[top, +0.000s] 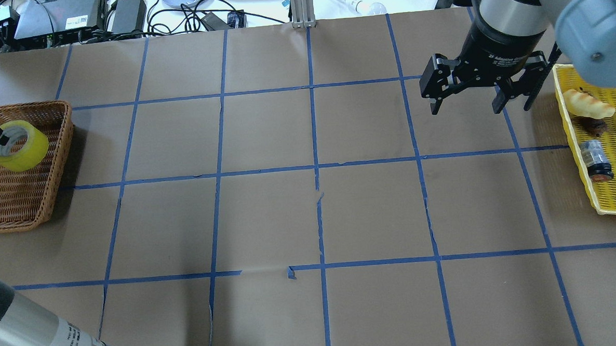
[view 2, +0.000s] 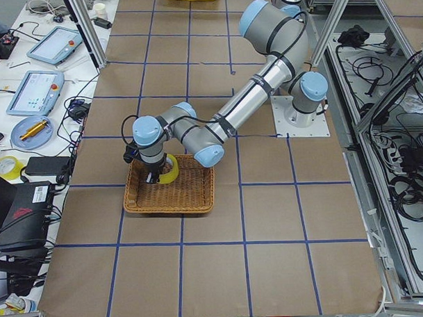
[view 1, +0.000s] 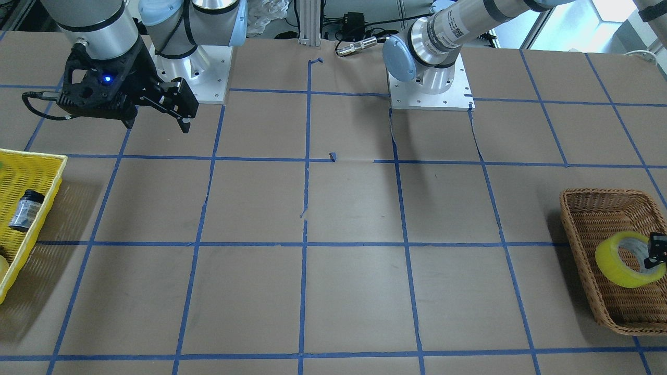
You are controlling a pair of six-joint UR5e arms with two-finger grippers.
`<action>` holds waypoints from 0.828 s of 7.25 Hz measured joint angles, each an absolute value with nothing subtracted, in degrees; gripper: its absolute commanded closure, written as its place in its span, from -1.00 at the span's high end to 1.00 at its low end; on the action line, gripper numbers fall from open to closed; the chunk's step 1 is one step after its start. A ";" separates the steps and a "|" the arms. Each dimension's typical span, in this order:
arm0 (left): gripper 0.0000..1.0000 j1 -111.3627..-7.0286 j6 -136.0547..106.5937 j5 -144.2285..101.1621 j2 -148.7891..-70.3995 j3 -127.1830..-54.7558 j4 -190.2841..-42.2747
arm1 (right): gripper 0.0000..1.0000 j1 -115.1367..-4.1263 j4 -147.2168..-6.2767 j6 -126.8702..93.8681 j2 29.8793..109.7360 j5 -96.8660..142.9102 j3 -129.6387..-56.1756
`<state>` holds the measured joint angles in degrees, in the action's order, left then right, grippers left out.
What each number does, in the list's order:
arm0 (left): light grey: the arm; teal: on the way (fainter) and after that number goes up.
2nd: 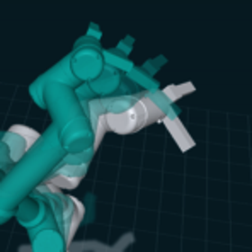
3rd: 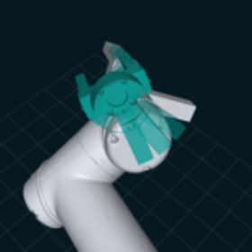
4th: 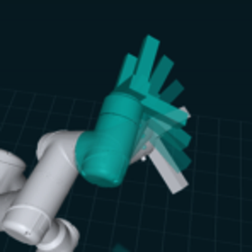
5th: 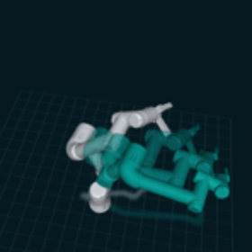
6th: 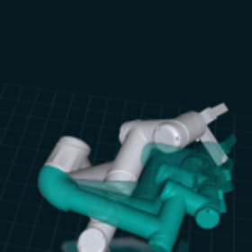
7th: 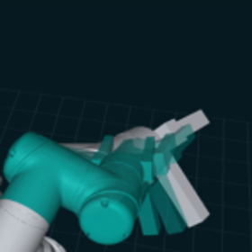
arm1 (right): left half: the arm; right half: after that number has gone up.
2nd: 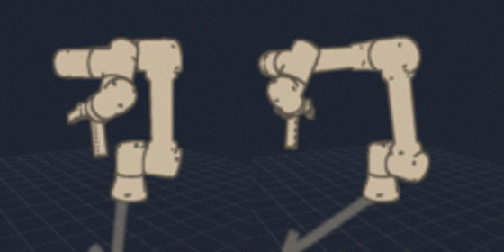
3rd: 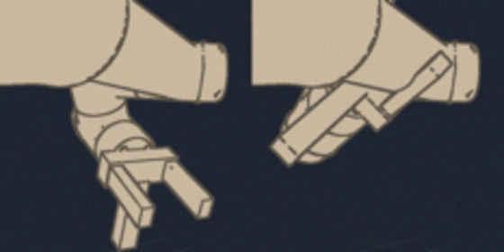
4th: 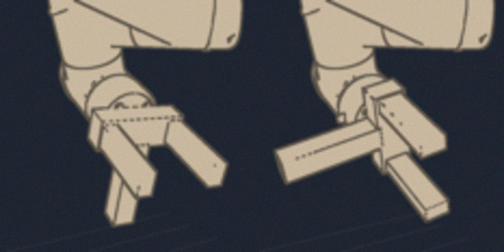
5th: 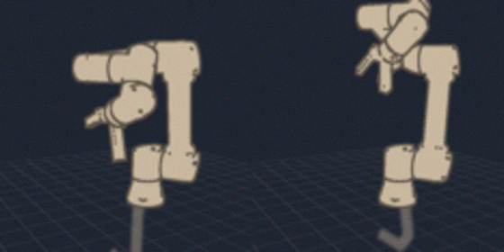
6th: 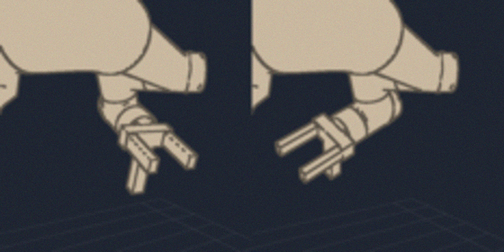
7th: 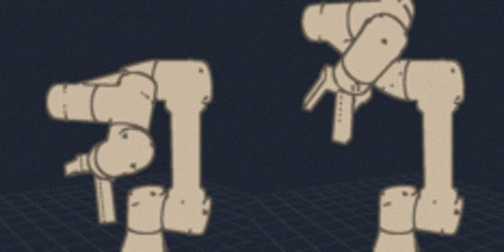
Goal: Transfer tape with both arms
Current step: 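Lower the tape into the wicker basket and open the left gripper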
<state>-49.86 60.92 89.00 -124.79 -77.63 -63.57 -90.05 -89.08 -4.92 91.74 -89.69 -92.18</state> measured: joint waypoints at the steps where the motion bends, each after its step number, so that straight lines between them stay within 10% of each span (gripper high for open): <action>1: -0.33 -49.79 61.23 88.87 -125.58 -77.92 -62.97 | 1.00 -90.06 -89.08 -4.92 91.75 -89.72 -92.27; 2: 0.16 -49.77 61.26 88.69 -126.45 -78.33 -61.74 | 1.00 -90.07 -89.05 -4.92 91.76 -89.71 -92.33; 6: 0.16 -56.24 54.26 88.87 -120.70 -78.01 -65.90 | 1.00 -90.02 -89.18 -4.92 92.29 -89.60 -92.26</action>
